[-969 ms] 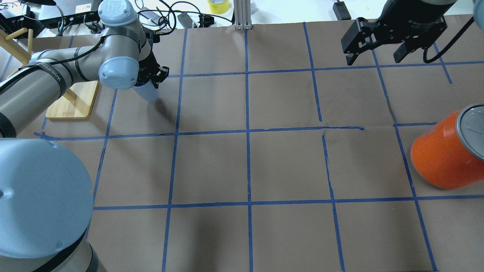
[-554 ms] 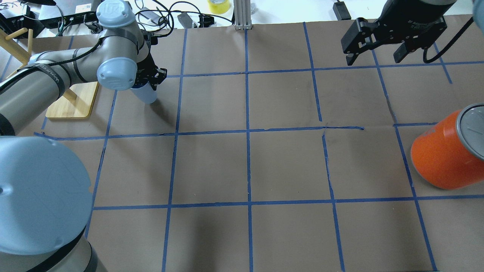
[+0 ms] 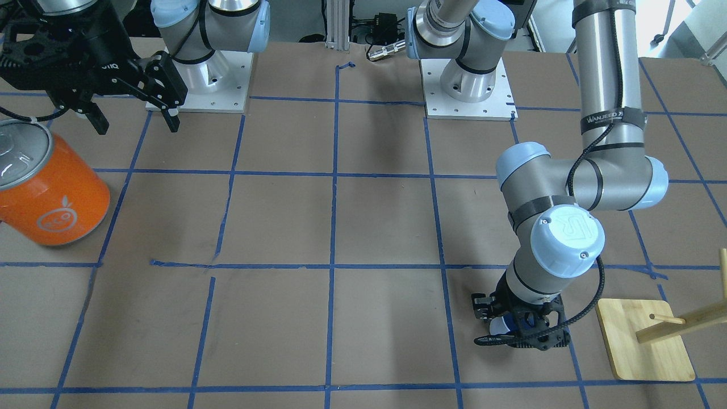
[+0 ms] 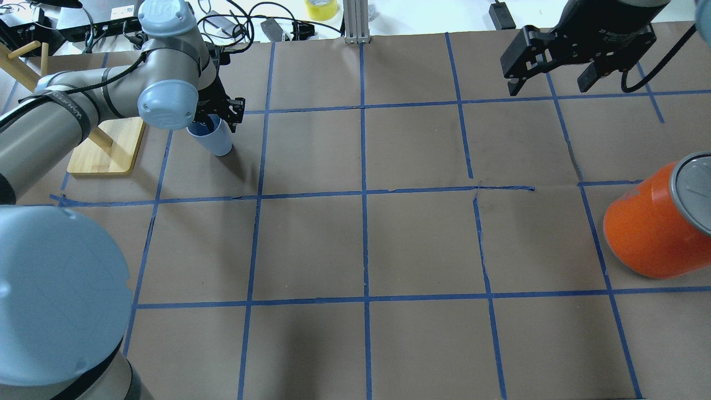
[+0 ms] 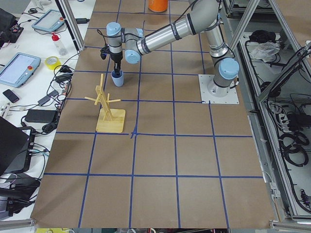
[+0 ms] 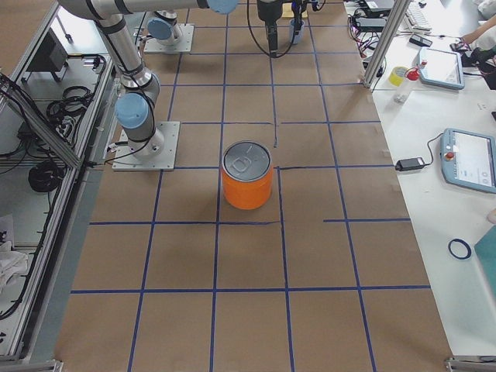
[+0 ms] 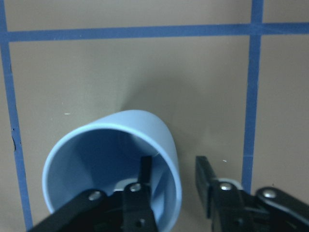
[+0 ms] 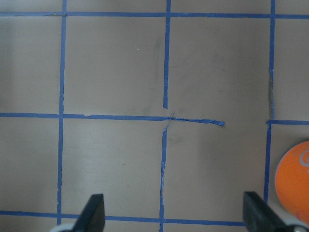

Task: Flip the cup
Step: 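Set the cup upright on the table near the wooden stand with the left gripper, then open the left gripper and raise it away from the upright cup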

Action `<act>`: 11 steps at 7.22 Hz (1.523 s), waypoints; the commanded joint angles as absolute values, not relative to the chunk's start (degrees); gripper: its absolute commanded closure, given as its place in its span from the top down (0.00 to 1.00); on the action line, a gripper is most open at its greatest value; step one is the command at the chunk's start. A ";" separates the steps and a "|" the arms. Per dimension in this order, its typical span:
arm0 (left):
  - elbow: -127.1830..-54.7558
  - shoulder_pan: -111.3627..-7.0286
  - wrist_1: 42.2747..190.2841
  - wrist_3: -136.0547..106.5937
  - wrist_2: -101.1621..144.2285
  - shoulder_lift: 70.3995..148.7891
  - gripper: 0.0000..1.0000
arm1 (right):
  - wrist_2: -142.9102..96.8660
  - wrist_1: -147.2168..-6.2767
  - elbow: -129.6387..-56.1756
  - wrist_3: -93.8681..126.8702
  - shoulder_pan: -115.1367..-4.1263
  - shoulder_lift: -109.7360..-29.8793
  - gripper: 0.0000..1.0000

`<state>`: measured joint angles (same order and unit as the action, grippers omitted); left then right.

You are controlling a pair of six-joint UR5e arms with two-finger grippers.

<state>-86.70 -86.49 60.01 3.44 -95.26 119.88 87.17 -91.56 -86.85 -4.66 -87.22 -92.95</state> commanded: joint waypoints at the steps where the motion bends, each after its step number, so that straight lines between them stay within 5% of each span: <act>1: -85.09 -86.83 67.20 3.34 -94.84 114.73 1.00 | 87.28 -91.58 -86.92 -4.66 -87.19 -92.90 1.00; 5: -84.64 -87.63 86.33 2.55 -93.61 97.86 1.00 | 87.36 -91.58 -86.84 -4.75 -87.19 -92.99 1.00; 11: -87.98 -87.63 87.10 2.37 -92.12 89.92 1.00 | 87.28 -91.58 -86.84 -4.75 -87.19 -93.08 1.00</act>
